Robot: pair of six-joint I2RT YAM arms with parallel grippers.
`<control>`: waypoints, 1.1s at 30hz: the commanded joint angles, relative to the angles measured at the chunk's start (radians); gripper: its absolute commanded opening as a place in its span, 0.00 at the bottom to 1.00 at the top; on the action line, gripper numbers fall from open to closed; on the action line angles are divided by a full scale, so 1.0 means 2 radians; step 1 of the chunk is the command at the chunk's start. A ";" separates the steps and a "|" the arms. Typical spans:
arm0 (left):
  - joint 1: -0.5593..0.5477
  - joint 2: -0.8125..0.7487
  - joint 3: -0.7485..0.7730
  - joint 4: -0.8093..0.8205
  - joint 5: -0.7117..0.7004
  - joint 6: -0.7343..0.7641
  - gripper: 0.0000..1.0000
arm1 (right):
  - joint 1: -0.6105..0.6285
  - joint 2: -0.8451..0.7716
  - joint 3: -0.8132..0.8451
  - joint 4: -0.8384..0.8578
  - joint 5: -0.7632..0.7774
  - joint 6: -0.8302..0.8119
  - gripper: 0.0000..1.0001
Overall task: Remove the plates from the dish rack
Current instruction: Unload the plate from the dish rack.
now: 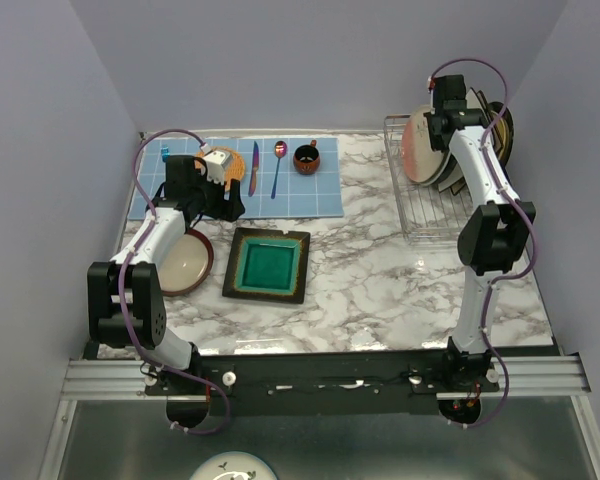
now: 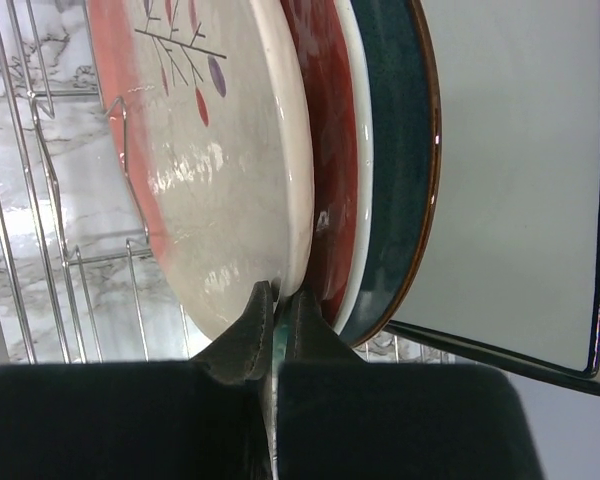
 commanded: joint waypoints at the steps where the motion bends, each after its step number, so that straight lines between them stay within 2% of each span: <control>1: -0.001 0.002 0.017 -0.006 0.012 -0.005 0.81 | 0.001 -0.017 -0.004 0.000 -0.057 -0.018 0.01; 8: -0.001 0.007 0.022 -0.005 0.009 -0.010 0.81 | 0.002 -0.044 0.043 -0.026 -0.069 -0.019 0.00; 22: -0.001 0.014 0.028 -0.006 0.015 -0.019 0.81 | 0.004 -0.083 0.061 -0.037 -0.067 -0.026 0.01; 33: -0.001 0.015 0.029 -0.005 0.015 -0.020 0.81 | 0.007 -0.061 -0.034 0.024 -0.054 -0.045 0.01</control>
